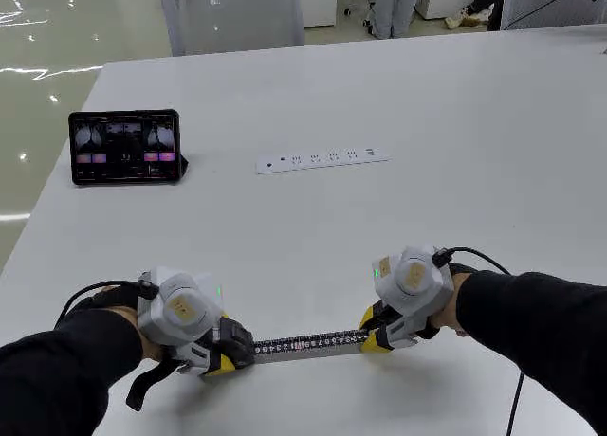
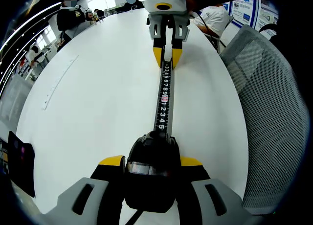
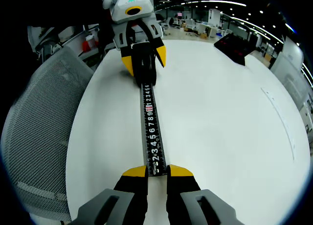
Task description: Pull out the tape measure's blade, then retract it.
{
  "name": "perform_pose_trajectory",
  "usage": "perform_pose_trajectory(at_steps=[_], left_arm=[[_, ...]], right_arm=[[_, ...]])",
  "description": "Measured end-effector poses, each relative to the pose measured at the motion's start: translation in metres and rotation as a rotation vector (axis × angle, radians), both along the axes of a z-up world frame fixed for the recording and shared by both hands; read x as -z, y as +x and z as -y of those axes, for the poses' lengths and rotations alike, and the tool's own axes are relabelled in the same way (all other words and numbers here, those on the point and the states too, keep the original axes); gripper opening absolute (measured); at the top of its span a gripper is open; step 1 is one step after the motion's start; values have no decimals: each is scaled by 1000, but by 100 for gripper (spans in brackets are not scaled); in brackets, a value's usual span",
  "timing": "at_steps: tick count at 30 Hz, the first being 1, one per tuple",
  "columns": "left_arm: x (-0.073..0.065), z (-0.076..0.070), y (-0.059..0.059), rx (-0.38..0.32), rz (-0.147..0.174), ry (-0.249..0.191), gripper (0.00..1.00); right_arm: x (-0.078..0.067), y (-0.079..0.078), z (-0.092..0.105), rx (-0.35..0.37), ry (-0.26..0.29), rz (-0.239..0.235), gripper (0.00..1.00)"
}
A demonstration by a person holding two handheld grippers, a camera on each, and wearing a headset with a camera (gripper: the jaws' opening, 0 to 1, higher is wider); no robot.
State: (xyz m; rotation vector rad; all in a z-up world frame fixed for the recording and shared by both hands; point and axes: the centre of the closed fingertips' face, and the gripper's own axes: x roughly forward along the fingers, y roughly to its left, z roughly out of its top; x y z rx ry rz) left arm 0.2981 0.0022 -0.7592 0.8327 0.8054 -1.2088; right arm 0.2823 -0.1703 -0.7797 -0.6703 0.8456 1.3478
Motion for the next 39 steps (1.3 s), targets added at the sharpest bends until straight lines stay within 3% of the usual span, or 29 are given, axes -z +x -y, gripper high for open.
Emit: perform_pose_trajectory(at_steps=[39], left_arm=[[0,0,1,-5,1,-5,36]], right_arm=[[0,0,27,5,-27,2,10]])
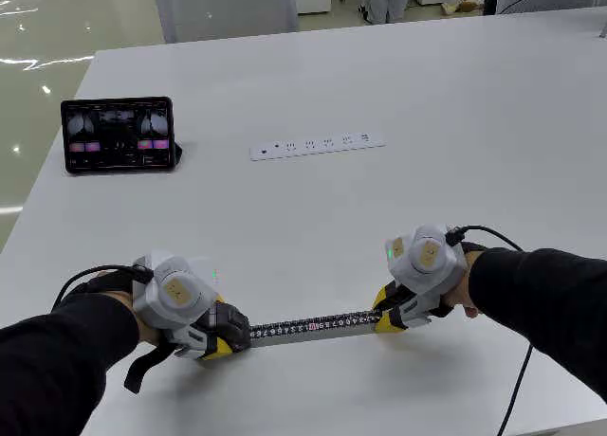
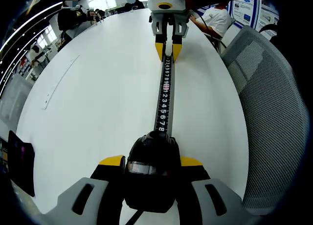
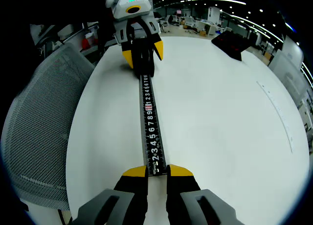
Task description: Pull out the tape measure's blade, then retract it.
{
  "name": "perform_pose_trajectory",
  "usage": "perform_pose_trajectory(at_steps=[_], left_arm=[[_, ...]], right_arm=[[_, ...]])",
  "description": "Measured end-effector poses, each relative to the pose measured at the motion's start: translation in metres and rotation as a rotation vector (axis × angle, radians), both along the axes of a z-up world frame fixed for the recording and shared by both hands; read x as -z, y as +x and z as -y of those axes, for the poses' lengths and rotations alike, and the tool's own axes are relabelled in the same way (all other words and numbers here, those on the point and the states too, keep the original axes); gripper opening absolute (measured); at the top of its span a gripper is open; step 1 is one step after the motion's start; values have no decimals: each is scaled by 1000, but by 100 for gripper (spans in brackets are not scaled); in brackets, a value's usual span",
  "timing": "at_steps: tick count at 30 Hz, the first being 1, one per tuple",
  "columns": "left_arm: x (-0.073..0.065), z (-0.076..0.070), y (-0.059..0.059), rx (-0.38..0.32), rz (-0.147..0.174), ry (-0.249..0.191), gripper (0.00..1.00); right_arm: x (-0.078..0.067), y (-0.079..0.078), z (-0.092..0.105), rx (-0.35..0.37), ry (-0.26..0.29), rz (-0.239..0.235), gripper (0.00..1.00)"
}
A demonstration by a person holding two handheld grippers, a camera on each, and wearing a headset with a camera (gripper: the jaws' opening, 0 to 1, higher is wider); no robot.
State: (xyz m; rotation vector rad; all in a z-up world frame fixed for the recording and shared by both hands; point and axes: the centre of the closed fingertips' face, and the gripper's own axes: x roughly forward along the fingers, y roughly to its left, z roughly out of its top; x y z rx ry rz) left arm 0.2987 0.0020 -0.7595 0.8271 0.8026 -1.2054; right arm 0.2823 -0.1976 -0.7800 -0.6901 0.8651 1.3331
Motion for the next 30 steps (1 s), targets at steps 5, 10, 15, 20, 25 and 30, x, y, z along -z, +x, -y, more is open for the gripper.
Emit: perform_pose_trajectory(at_steps=[5,10,15,20,25,30], left_arm=[[0,0,0,1,0,0,35],[0,0,0,0,0,-2,35],[0,0,0,0,0,-1,35],[0,0,0,0,0,-3,35],[-1,0,0,0,-1,-5,35],[0,1,0,-1,-1,-4,35]], right_arm=[[0,0,3,8,2,-6,10],[-1,0,5,10,-1,-6,10],[-1,1,8,10,-3,-4,10],[-1,1,10,12,-4,-4,10],[-1,1,13,19,-2,-6,10],[-1,1,15,19,-6,-7,10]])
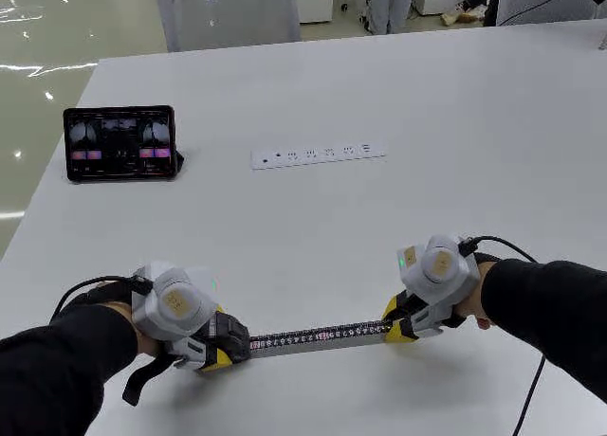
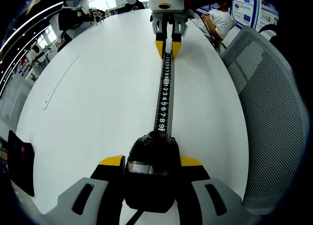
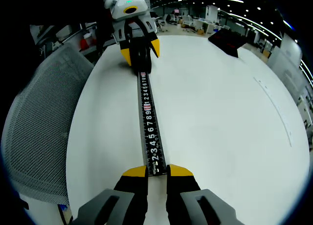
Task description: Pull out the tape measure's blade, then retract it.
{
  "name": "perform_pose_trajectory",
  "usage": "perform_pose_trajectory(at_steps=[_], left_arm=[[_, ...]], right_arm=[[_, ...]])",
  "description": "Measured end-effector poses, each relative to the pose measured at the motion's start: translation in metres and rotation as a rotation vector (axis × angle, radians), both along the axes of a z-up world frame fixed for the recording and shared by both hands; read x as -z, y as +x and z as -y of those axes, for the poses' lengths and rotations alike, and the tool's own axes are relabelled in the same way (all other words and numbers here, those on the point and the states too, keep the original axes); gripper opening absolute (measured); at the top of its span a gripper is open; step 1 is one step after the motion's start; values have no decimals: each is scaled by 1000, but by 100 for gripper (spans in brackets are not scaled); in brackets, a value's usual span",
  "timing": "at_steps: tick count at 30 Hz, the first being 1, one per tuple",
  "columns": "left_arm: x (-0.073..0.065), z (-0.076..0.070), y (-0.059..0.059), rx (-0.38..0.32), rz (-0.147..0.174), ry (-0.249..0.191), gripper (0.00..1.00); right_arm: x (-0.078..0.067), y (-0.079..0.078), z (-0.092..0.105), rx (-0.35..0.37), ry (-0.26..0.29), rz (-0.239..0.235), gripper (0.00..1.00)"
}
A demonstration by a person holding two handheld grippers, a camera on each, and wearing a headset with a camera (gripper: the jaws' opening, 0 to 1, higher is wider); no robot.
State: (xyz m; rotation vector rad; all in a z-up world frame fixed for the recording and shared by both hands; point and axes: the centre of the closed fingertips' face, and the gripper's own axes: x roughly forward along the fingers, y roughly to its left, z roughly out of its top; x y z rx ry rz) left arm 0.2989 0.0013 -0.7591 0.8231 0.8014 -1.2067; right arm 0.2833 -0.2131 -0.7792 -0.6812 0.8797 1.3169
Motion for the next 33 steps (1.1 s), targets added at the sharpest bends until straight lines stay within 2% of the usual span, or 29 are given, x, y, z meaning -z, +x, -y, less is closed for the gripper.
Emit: perform_pose_trajectory(at_steps=[33], left_arm=[[0,-1,0,-3,1,4,35]], right_arm=[[0,1,17,28,-5,4,10]])
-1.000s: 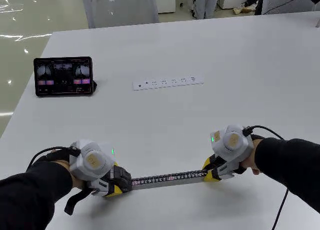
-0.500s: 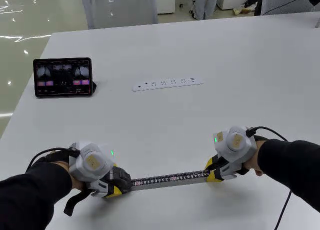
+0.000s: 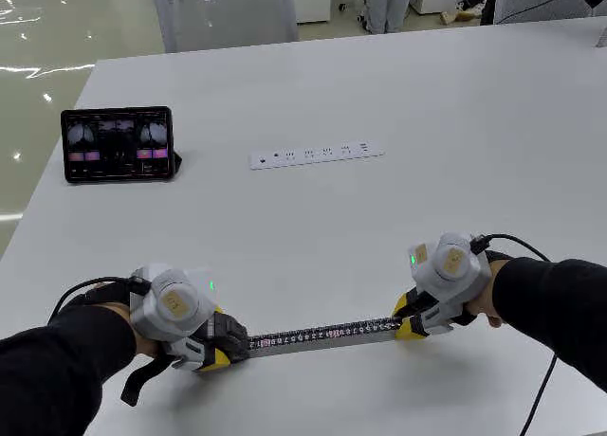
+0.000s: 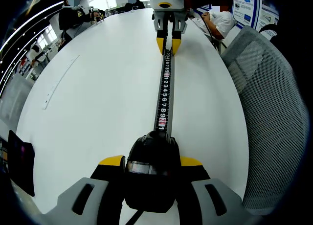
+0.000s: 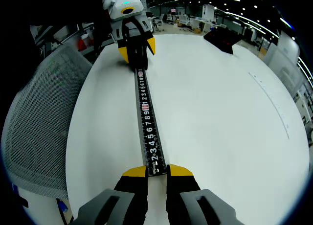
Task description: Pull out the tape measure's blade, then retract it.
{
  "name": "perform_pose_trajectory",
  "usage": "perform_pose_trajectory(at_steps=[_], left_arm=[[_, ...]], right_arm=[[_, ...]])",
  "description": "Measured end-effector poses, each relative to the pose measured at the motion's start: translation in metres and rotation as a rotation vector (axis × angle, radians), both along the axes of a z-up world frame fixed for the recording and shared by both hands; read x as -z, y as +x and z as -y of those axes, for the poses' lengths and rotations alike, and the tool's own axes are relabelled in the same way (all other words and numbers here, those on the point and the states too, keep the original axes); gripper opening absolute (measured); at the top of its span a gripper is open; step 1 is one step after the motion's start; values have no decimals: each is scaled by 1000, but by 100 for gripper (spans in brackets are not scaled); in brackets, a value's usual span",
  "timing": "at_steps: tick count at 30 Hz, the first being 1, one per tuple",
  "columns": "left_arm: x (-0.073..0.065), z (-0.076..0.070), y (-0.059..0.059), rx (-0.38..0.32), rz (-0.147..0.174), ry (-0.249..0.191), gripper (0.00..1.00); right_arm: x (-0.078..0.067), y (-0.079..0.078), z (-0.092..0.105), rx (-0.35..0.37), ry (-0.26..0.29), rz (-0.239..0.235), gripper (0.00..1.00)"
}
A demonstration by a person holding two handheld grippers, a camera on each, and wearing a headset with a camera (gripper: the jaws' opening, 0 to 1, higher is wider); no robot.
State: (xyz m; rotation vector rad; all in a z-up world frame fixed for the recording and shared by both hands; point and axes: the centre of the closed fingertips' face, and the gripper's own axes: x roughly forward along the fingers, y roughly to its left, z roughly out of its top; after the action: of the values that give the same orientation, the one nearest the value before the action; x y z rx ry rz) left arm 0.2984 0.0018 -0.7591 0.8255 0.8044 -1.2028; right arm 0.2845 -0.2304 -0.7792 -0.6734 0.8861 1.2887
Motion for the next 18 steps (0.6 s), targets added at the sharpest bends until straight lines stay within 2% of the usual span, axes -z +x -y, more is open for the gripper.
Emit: perform_pose_trajectory(at_steps=[18], left_arm=[[0,0,0,-1,3,0,35]], right_arm=[[0,0,9,16,-5,-4,10]])
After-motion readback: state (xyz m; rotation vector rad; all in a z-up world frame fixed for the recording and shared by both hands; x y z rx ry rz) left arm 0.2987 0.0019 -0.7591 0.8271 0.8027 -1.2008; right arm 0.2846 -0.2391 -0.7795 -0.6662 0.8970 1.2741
